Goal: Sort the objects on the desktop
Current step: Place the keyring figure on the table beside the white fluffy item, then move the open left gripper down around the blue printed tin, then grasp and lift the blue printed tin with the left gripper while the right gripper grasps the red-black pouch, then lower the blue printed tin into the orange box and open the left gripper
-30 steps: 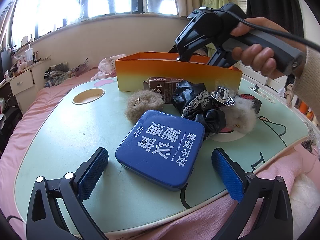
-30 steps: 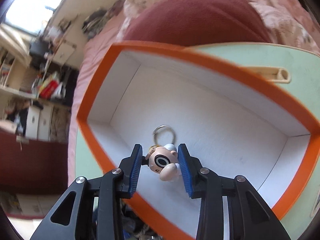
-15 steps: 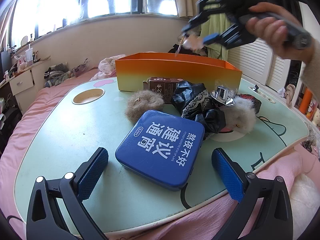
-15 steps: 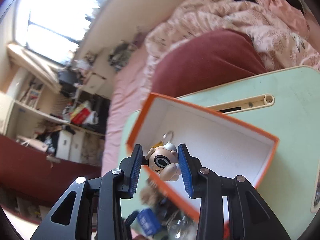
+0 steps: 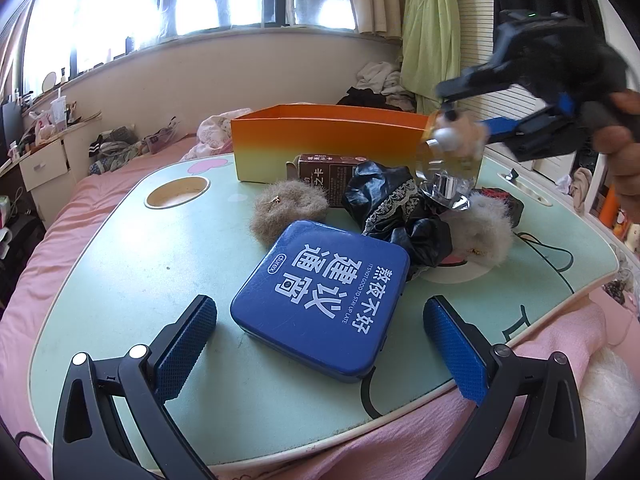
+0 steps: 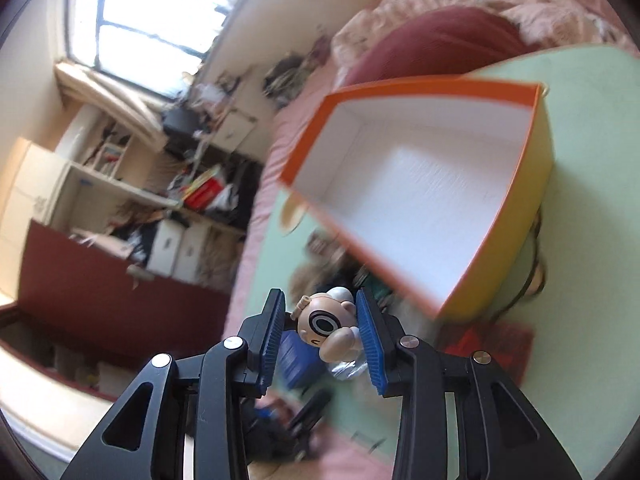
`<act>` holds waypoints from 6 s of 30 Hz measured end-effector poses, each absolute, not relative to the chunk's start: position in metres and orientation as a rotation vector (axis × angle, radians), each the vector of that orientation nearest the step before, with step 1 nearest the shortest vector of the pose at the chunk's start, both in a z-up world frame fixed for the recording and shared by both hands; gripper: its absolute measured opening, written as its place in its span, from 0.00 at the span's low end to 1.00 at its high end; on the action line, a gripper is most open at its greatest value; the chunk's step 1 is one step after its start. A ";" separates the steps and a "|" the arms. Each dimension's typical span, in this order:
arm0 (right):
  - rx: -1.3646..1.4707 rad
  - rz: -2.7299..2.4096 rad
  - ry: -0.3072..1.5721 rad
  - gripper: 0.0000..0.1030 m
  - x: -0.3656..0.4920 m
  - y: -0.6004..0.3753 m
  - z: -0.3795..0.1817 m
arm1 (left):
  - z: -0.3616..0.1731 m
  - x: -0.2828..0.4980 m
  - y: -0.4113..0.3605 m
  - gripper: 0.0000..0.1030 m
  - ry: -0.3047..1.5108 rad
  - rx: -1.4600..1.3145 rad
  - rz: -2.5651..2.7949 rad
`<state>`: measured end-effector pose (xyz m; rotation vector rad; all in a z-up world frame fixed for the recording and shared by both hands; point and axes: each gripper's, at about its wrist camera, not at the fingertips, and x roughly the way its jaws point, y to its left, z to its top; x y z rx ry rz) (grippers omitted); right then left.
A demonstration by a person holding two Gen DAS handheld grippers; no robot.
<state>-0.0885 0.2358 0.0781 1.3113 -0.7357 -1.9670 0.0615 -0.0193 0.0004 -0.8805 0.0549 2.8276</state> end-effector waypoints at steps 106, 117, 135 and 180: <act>0.839 -2.727 -0.549 0.60 0.013 0.269 0.036 | 0.026 0.076 -0.032 0.65 -0.043 -0.696 2.853; 0.773 -2.778 -0.433 0.60 -0.067 0.235 0.098 | 0.091 -0.010 -0.025 0.65 -0.154 -0.637 2.882; 0.849 -2.772 -0.279 0.74 -0.097 0.218 0.074 | 0.043 -0.077 -0.038 0.72 -0.307 -0.985 2.832; 0.841 -2.607 -0.558 0.81 -0.010 0.242 0.043 | 0.015 -0.054 -0.084 0.66 0.072 -1.262 2.731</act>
